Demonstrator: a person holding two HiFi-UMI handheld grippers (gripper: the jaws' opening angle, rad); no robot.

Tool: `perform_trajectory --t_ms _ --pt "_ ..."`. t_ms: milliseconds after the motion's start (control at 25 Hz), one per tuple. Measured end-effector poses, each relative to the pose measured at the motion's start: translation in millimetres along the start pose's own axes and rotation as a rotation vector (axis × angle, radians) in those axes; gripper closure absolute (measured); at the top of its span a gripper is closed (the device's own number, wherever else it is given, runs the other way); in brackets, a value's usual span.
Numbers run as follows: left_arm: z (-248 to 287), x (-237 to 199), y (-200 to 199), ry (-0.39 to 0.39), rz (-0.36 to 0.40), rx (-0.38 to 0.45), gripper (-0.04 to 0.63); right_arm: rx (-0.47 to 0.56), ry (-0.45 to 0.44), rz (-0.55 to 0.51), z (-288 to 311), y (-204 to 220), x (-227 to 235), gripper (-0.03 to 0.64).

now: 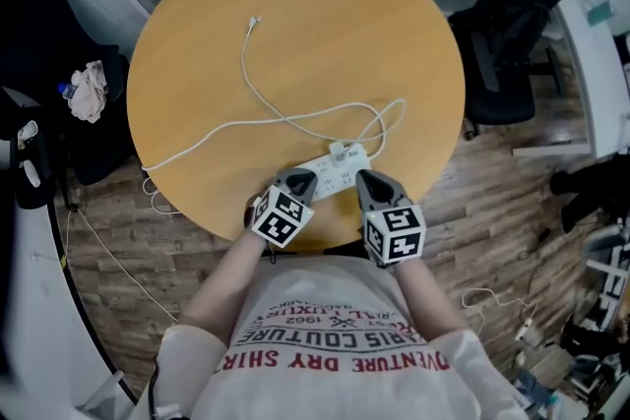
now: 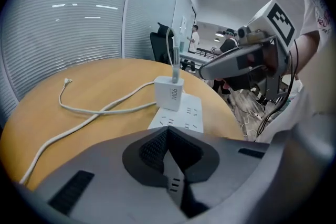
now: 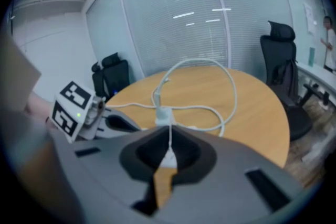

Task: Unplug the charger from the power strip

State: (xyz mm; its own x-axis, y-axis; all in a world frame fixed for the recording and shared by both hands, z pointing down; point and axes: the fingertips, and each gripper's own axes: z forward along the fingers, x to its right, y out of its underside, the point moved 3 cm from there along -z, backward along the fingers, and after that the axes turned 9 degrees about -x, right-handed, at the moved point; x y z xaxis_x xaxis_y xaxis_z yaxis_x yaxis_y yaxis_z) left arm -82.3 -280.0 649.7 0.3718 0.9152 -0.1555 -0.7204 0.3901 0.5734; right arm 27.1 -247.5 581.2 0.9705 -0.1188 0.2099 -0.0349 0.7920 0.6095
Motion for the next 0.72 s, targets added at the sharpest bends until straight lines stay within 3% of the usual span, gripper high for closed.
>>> perform_trajectory --t_ms 240,320,440,720 --pt "6 1 -2 0.019 -0.009 -0.030 0.563 -0.080 0.002 -0.049 18 5 -8 0.581" --pt "6 0 -2 0.032 -0.016 -0.030 0.563 -0.102 0.007 -0.053 26 4 -10 0.467" --pt "7 0 -3 0.047 -0.026 -0.033 0.563 -0.132 0.026 -0.074 39 1 -10 0.428" --pt "7 1 -3 0.045 -0.022 -0.032 0.563 -0.258 0.060 -0.089 72 2 -10 0.419"
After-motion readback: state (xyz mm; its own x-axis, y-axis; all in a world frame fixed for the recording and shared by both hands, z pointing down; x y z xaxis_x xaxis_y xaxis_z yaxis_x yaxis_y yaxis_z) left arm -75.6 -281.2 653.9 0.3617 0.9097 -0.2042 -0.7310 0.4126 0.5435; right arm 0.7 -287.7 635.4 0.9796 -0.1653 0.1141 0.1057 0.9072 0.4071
